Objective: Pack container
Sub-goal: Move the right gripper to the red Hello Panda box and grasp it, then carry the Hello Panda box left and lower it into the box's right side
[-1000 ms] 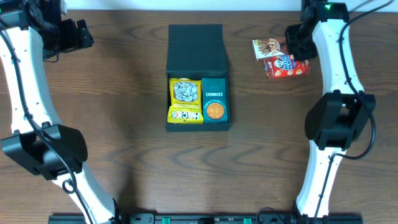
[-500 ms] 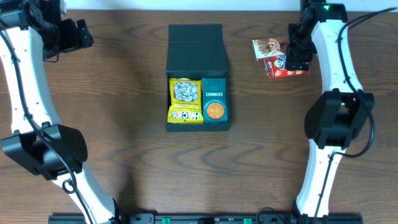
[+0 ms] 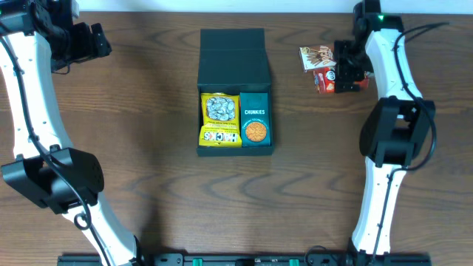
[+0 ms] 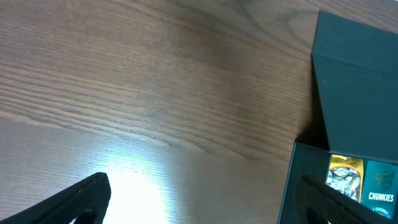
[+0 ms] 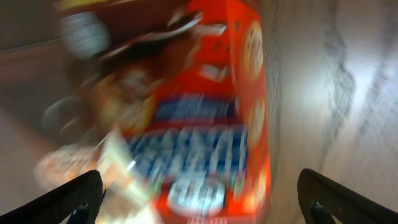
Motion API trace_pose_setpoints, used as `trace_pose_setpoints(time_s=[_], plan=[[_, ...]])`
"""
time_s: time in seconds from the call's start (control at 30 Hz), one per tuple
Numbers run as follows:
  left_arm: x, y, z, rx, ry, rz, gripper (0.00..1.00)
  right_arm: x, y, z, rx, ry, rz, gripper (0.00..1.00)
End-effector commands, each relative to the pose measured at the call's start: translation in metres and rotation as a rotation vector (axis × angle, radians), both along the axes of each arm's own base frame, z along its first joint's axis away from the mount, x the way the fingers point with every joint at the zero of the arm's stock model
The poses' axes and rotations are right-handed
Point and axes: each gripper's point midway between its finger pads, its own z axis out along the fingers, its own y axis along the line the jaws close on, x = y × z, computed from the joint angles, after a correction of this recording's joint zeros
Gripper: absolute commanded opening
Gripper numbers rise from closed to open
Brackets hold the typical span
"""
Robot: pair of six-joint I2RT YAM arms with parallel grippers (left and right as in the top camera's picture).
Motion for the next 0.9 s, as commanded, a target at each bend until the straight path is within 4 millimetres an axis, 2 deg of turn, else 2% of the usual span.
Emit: trace_pose_setpoints(time_s=[0.0, 0.13, 0.27, 0.6, 0.7, 0.87], plan=[[-0.001, 0.000, 0.000, -0.005, 0.004, 0.001, 0.95, 0.001, -0.004, -0.006, 0.031, -0.001, 0.019, 0.99], [-0.001, 0.000, 0.000, -0.005, 0.004, 0.001, 0.95, 0.002, -0.012, -0.007, -0.004, -0.010, 0.048, 0.99], [-0.001, 0.000, 0.000, -0.005, 0.004, 0.001, 0.95, 0.002, -0.013, -0.008, -0.011, -0.009, 0.079, 0.73], [-0.001, 0.000, 0.000, -0.005, 0.004, 0.001, 0.95, -0.002, -0.010, -0.009, -0.011, -0.007, 0.210, 0.47], [-0.001, 0.000, 0.000, -0.005, 0.004, 0.001, 0.95, -0.007, -0.001, -0.009, 0.037, -0.001, 0.266, 0.41], [-0.001, -0.001, 0.000, -0.009, 0.004, 0.008, 0.95, -0.009, 0.028, -0.001, 0.190, -0.056, 0.436, 0.34]])
